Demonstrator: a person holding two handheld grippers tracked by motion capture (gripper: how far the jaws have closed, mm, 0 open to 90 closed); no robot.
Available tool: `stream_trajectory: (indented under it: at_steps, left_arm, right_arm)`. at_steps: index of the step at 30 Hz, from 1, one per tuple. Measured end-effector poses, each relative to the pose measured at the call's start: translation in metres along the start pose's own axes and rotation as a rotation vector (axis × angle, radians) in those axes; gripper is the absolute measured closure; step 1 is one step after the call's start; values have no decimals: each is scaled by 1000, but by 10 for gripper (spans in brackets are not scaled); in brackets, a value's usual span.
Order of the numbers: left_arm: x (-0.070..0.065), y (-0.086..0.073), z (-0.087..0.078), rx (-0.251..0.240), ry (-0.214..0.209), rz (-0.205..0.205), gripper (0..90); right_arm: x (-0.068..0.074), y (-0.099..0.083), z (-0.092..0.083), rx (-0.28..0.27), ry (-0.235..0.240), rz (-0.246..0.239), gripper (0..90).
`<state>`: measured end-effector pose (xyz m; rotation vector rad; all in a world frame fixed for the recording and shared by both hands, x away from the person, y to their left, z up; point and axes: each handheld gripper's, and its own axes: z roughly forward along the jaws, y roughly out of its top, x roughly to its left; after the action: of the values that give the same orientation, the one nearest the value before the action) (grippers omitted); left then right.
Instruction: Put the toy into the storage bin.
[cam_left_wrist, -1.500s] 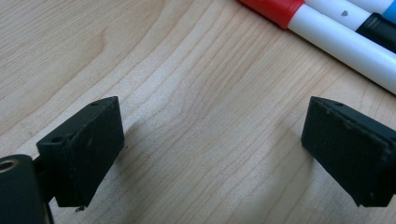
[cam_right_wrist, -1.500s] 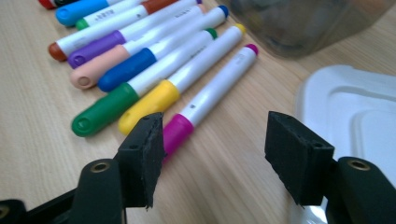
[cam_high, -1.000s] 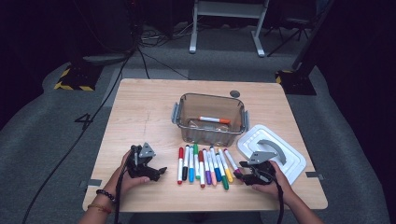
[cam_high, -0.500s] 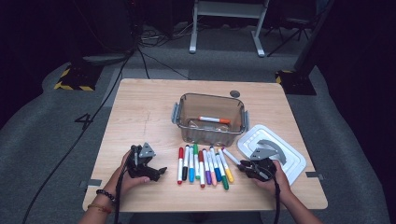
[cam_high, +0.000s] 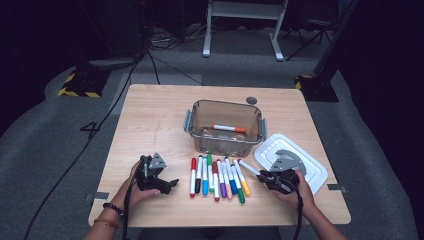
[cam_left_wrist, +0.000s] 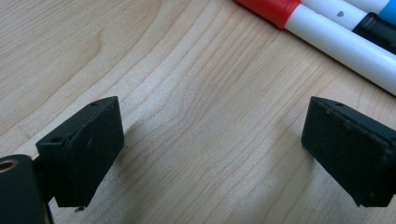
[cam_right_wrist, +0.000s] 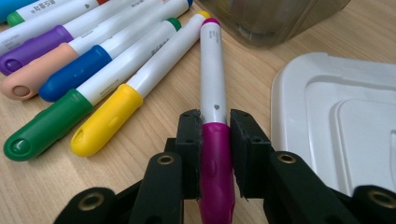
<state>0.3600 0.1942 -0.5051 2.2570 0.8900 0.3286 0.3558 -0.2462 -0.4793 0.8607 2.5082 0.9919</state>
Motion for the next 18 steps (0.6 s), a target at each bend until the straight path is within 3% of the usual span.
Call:
stream_trajectory:
  at_steps: [12, 18]
  left_arm:
    - [0, 0, 0, 0, 0, 0, 62]
    - [0, 0, 0, 0, 0, 0, 62]
  right_arm:
    - [-3, 5, -15, -49, 1, -38, 748]
    - [-1, 11, -25, -89, 34, -66, 748]
